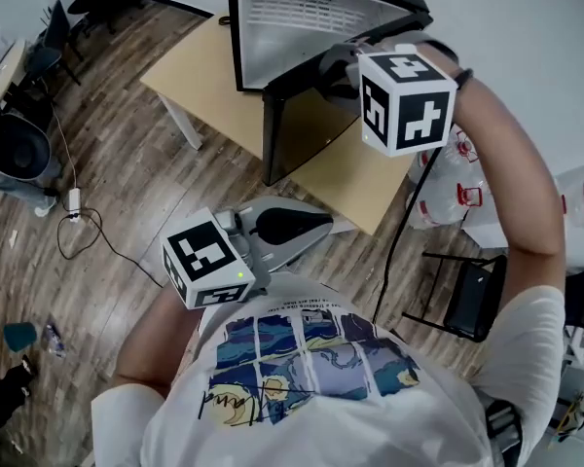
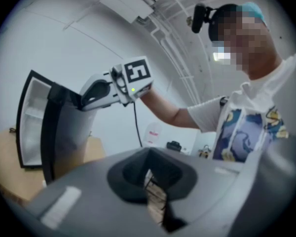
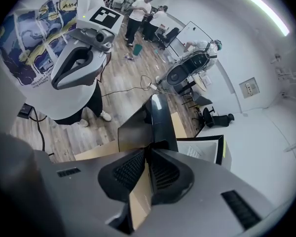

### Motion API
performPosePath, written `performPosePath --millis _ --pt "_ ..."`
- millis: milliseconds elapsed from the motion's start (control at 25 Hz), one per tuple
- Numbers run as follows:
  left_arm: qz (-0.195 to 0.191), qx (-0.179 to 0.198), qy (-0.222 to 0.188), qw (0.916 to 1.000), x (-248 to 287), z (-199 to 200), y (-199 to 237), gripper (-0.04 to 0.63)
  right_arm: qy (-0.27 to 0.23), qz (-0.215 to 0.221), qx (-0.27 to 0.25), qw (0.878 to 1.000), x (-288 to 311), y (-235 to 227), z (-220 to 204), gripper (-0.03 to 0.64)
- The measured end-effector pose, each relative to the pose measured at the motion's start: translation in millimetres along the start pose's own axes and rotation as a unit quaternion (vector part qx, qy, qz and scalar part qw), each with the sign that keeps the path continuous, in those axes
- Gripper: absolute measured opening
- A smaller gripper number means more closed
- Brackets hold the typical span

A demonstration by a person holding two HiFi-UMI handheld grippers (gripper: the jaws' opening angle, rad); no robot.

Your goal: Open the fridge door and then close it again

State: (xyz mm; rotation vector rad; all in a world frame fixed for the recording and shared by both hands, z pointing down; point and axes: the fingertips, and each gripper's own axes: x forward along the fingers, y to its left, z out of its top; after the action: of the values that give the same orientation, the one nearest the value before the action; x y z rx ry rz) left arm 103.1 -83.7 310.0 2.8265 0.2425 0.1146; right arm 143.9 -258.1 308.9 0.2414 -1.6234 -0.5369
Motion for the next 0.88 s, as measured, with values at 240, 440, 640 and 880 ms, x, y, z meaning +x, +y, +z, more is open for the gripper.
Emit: performPosePath --millis 240,440,640,880 --pt "-0.021 0.001 -0.001 0.9998 -23.8 6.2 21.4 0.009 0.019 -0.001 0.032 0.999 18.9 -33.0 5.4 0.038" --pt "-0.034 0.0 -0.005 0.9994 -50.8 14.5 42.0 0.009 0.032 0.003 0.064 0.997 32.7 -64.4 9.4 0.037" --pt "-0.047 0.002 -0.007 0.9989 -63.9 16.4 61.8 0.009 0.038 0.005 0.098 0.994 48.2 -89.2 4.1 0.037" --pt "-0.056 0.007 -0.007 0.9984 -81.6 17.9 83.4 0.009 0.05 0.004 0.131 0.99 64.8 -117.5 -1.5 0.037"
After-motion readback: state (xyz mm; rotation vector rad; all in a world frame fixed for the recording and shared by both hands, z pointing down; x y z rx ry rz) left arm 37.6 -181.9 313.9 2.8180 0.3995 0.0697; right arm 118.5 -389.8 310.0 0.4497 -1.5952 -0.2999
